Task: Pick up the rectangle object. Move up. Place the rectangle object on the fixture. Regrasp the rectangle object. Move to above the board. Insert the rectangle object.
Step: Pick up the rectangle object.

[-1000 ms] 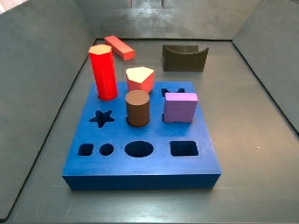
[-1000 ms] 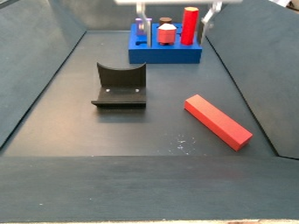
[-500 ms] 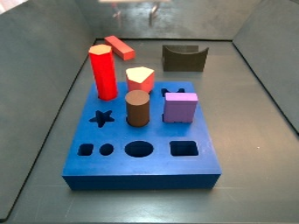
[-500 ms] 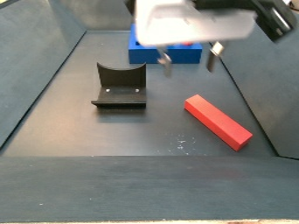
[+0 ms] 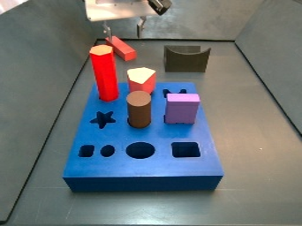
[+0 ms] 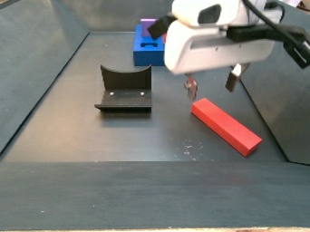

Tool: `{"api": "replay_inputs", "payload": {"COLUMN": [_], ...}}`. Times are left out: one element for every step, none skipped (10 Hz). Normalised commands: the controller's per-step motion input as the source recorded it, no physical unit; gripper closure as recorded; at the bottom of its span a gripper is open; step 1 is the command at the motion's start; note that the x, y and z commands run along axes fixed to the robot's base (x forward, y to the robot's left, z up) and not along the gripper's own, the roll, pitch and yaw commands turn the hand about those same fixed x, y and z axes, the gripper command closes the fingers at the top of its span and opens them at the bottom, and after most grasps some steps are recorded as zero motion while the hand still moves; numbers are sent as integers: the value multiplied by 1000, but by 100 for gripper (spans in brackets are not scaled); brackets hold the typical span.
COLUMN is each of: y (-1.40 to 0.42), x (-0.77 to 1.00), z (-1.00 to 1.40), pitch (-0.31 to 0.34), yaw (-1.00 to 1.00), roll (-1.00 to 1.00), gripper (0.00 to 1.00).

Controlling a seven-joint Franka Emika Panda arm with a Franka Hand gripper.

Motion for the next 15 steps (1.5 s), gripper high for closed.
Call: {"api": "replay_inputs", "payload": {"y": [134,29,0,0,-37,-71,-69,-31,0,0,0,23,54,40,0], "x": [-200,-223,-146,-43,0,0,0,0,0,0,0,0,0,-17,-191], "z": [-934,-866,-783,-657,-560,-489,-417,-369,-274,-251,-349,-423,-497,-486,-351], "pitch": [-159,-129,-156,-199,-243,-247,-253,-246,-204,-193,-181,-173,-154,-170,-269], "yaw": [389,371,366,346,266,203,166,163,123,86,74,43,0,0,-71], "roll": [0,-27,-60,-107,-141,-187,-226,-267,-366,-391,-359,-327,-309,-301,-270], "gripper": [0,0,0,0,0,0,0,0,0,0,0,0,0,0,0]}}
